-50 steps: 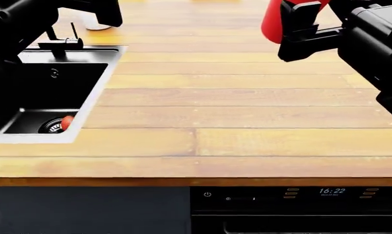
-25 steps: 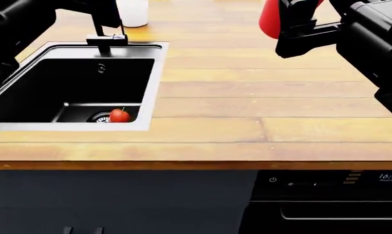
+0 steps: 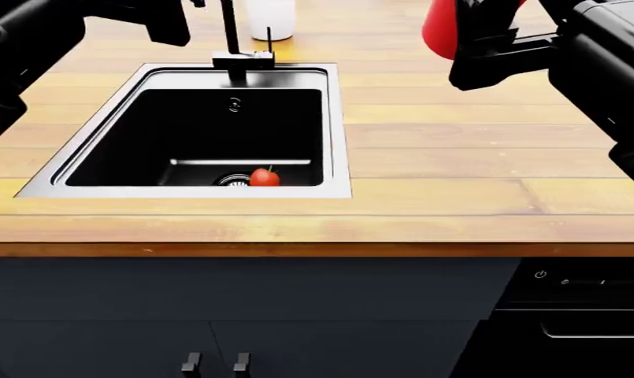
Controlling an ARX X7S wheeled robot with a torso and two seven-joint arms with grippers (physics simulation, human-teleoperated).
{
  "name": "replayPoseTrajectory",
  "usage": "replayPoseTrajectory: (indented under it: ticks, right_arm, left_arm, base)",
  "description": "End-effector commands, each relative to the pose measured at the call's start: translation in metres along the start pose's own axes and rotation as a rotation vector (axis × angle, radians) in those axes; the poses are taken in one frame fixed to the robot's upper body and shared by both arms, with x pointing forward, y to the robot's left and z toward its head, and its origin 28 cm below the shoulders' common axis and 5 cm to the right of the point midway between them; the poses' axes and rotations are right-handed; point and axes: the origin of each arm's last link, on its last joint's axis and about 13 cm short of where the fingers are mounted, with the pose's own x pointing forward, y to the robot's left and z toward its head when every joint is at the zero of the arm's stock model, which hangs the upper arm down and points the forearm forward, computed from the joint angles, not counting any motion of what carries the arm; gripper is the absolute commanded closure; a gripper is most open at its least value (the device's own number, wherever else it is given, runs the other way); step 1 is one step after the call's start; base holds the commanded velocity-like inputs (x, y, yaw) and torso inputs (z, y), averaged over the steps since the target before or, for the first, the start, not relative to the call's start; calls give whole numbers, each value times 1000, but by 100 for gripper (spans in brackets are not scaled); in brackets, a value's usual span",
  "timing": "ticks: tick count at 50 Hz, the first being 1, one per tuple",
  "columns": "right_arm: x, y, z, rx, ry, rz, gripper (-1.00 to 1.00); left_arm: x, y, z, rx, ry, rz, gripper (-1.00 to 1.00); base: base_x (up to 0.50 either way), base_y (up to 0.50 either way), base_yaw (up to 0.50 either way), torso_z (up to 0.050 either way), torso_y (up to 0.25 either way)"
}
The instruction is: Pick the cup and kettle non electric and place them in the sink. Then turn on the water.
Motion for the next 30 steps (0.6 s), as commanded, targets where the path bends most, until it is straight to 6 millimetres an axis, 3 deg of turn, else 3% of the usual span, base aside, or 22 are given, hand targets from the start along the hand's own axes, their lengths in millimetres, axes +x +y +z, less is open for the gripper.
replayPoseTrajectory:
  ticks: [1,11,16,30]
  right_arm:
    - [-1,-3,1,7,-25,-36,100]
    - [-12,-6,-2,61,-51,-101,100]
    - [-17,-8,-9,82,-34,-154,100]
    - [-13,-1,-10,73,-35,-131,100]
  left_arm:
    - [-5,3,0,-1,2,19,-100]
    - [-28,6,-9,-44,-4,97,-100]
    - [-44,11,3,-37,-54,168,-100]
    - [-51,9,9,-30,-80,184,-100]
  base:
    - [0,500,0,0,0]
    - [0,500,0,0,0]
    - [11,500,0,0,0]
    - [48,500,0,0,0]
